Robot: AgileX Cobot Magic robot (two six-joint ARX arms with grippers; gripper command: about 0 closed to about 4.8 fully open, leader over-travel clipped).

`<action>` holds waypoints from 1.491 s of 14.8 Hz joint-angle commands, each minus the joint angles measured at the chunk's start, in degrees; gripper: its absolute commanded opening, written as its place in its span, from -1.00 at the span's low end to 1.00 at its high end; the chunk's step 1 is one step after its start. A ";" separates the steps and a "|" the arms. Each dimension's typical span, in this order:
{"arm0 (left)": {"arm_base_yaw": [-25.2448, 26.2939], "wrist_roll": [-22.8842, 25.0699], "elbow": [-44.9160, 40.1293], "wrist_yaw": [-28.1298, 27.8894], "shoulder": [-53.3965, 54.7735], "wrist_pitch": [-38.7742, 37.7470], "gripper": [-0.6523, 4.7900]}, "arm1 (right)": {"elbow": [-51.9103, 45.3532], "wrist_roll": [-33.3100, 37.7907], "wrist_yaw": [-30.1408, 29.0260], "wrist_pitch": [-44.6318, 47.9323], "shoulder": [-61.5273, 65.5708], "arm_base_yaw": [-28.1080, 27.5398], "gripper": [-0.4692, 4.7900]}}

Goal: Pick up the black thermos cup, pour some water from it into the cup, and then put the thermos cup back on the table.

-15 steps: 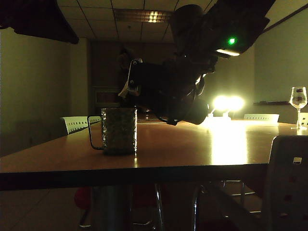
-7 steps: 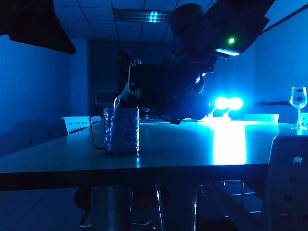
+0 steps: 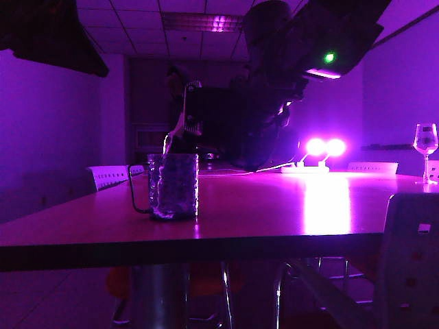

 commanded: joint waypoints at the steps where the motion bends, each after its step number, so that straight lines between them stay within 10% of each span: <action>1: -0.09 0.24 0.31 0.46 -0.13 0.39 -0.78 | 0.85 -0.48 1.11 5.42 -1.07 0.00 -0.23; 22: -0.09 0.22 0.31 0.48 -0.13 0.39 -0.78 | 0.85 -5.09 2.60 5.33 -1.07 0.00 -0.23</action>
